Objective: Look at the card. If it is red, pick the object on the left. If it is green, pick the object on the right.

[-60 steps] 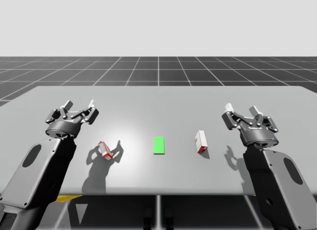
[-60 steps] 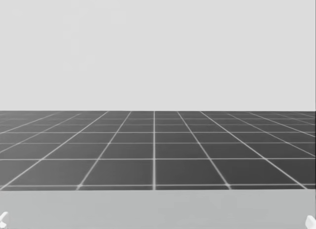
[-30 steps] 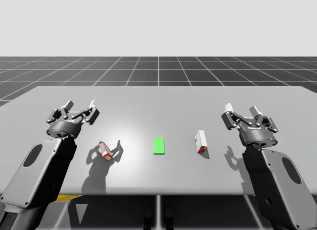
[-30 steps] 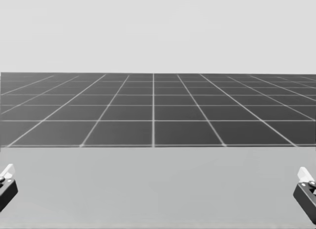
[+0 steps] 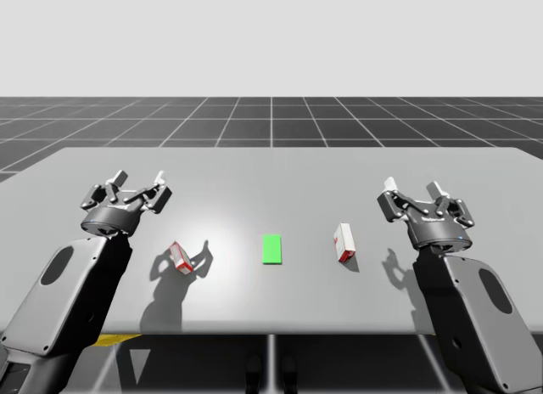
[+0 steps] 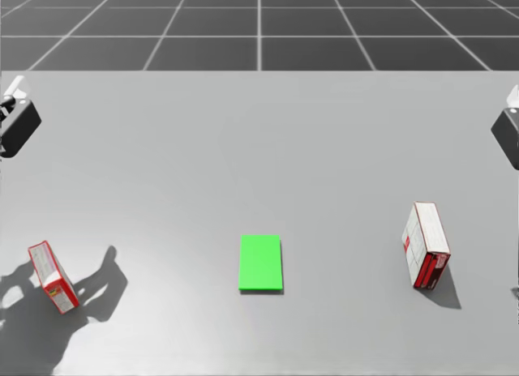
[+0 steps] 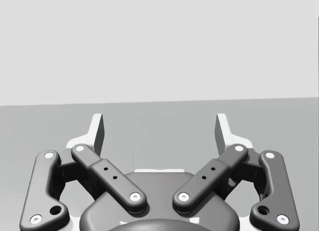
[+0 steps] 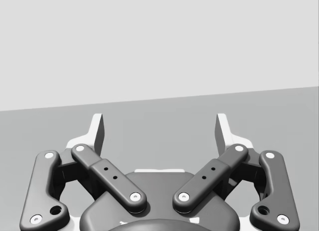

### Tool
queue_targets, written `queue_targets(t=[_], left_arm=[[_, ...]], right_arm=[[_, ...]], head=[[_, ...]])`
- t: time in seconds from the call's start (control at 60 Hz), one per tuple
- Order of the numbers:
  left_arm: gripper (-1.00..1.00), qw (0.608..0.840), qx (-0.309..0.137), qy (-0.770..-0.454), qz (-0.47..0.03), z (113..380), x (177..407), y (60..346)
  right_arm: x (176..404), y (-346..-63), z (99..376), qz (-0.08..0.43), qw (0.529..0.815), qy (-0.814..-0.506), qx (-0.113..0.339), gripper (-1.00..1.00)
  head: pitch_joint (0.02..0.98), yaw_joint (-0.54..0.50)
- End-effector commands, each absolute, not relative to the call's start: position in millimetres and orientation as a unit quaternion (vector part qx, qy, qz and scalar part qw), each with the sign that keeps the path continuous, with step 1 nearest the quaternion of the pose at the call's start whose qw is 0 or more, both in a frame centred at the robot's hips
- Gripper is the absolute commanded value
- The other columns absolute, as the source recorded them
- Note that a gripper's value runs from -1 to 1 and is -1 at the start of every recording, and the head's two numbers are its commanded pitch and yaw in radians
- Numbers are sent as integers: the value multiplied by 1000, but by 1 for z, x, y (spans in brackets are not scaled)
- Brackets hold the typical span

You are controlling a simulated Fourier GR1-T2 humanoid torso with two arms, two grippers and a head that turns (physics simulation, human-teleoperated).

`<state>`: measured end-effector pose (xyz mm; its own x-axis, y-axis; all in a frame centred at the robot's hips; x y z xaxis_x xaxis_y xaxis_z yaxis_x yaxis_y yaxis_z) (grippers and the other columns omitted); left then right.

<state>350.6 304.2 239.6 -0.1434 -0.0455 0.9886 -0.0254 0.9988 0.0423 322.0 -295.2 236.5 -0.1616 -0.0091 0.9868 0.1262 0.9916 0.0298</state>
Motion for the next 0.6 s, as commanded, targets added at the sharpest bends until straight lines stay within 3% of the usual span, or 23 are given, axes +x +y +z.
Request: queue_targets(t=[0.017,0.217,0.6], left_arm=[[-1000,652,23,-758,-12,240,351,303],[-1000,651,21,-759,-16,241,350,301],[-1000,649,20,-760,-16,242,349,300]], right_arm=[[322,-295,237,-52,647,-760,-40,-1000],[323,-294,236,-52,647,-759,-42,-1000],[322,-294,236,-52,648,-759,-43,-1000]], head=[[788,1],[880,15],[877,-21]])
